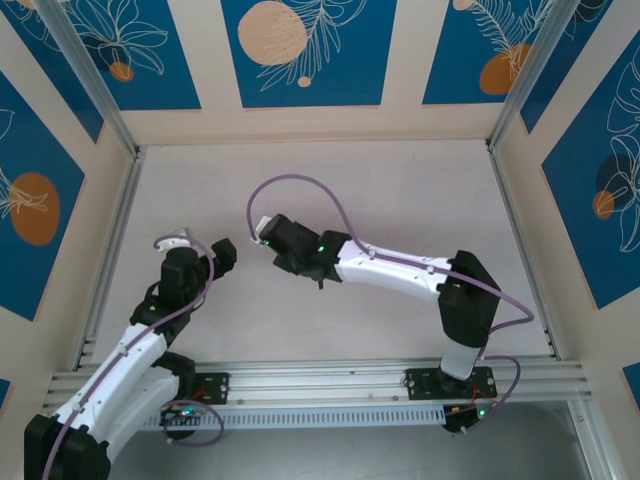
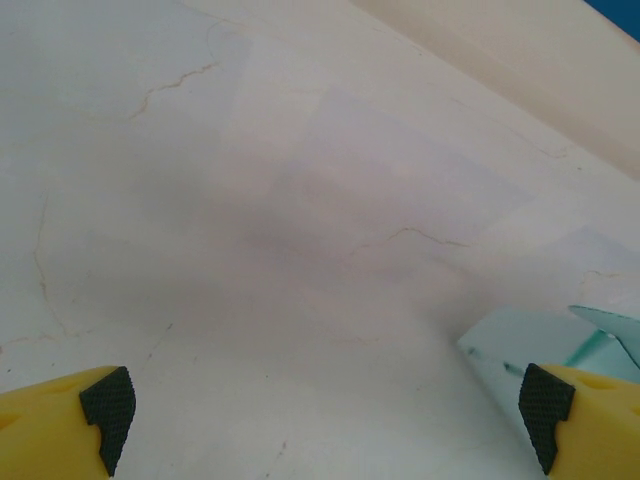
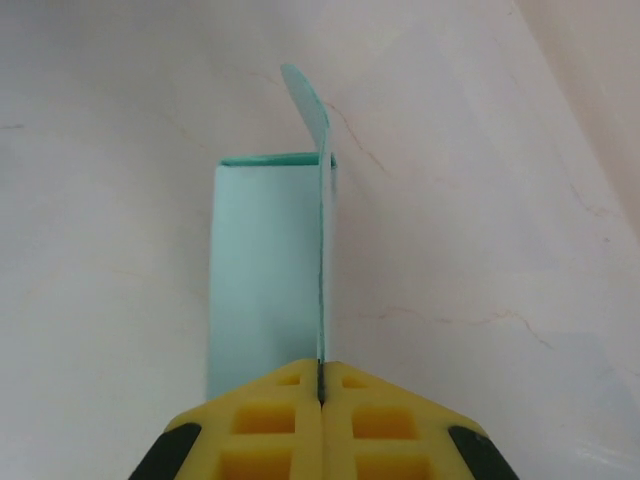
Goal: Fold the paper box
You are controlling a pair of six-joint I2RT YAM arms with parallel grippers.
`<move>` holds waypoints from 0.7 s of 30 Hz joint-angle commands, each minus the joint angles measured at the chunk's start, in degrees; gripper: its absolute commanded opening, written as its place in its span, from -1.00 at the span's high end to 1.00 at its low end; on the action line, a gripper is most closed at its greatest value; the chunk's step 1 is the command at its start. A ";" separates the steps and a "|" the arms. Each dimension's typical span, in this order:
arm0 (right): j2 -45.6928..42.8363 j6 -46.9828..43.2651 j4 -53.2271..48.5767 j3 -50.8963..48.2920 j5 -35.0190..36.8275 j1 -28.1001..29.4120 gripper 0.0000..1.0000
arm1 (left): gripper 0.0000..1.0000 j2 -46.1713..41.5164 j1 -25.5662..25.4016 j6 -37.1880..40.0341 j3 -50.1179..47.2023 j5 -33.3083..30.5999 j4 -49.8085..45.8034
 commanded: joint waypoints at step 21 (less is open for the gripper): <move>2.11 -7.16 -16.59 7.44 -36.37 -15.83 1.00 | -0.78 26.36 8.66 40.84 11.25 61.80 21.21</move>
